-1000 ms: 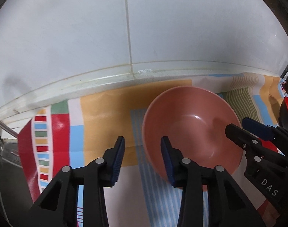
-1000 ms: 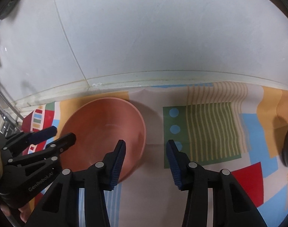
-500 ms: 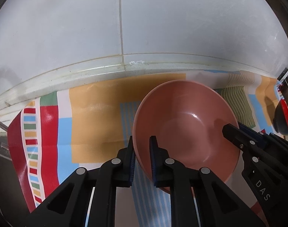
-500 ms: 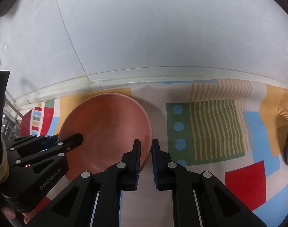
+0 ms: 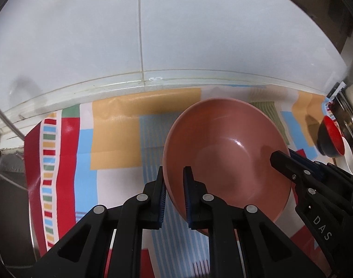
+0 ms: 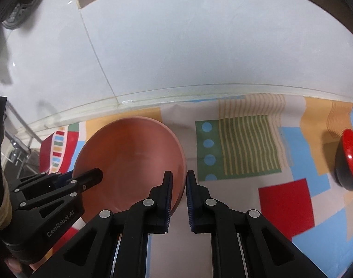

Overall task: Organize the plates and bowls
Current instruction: 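Carry the pink bowl toward the stacked plates with both grippers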

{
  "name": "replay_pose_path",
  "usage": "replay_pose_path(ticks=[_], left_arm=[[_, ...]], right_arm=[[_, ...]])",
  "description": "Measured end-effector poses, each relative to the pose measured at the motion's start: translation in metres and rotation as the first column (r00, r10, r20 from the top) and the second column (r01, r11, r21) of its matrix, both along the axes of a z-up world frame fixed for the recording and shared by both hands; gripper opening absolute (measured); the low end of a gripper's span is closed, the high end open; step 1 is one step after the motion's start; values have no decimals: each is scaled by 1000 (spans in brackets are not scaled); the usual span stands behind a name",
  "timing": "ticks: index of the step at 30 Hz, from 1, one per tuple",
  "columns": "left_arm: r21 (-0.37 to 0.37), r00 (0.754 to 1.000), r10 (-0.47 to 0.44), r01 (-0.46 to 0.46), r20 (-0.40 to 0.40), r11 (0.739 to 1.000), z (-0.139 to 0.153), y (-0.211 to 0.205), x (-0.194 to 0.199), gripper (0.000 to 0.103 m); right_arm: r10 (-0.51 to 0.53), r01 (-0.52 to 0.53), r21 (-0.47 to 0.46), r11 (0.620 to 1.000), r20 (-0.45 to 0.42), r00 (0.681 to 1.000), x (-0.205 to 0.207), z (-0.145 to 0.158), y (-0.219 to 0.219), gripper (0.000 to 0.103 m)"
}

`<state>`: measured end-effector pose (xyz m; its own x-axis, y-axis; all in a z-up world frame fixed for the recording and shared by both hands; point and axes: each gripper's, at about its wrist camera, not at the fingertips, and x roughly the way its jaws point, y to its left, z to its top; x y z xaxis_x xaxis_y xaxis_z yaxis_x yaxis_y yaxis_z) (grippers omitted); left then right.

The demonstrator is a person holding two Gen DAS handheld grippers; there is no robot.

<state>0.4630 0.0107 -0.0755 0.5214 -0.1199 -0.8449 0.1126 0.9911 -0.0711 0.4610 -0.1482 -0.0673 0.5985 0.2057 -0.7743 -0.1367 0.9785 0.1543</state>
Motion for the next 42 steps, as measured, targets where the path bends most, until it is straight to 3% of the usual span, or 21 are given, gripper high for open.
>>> replay_pose_path(ticks=[10, 24, 33, 42], left_arm=[[-26, 999, -18, 19, 42, 999, 35, -18, -55, 16], [-33, 995, -66, 69, 71, 997, 57, -58, -117, 17], [-55, 991, -126, 128, 50, 990, 50, -97, -149, 17], [-76, 984, -175, 174, -18, 982, 24, -135, -174, 17]], right_arm=[[14, -14, 3, 1000, 38, 999, -49, 27, -22, 13], [-11, 9, 18, 1000, 77, 997, -112, 52, -58, 13], [-58, 57, 5, 998, 66, 996, -150, 50, -95, 13], [-101, 102, -23, 995, 26, 995, -180, 36, -132, 13]])
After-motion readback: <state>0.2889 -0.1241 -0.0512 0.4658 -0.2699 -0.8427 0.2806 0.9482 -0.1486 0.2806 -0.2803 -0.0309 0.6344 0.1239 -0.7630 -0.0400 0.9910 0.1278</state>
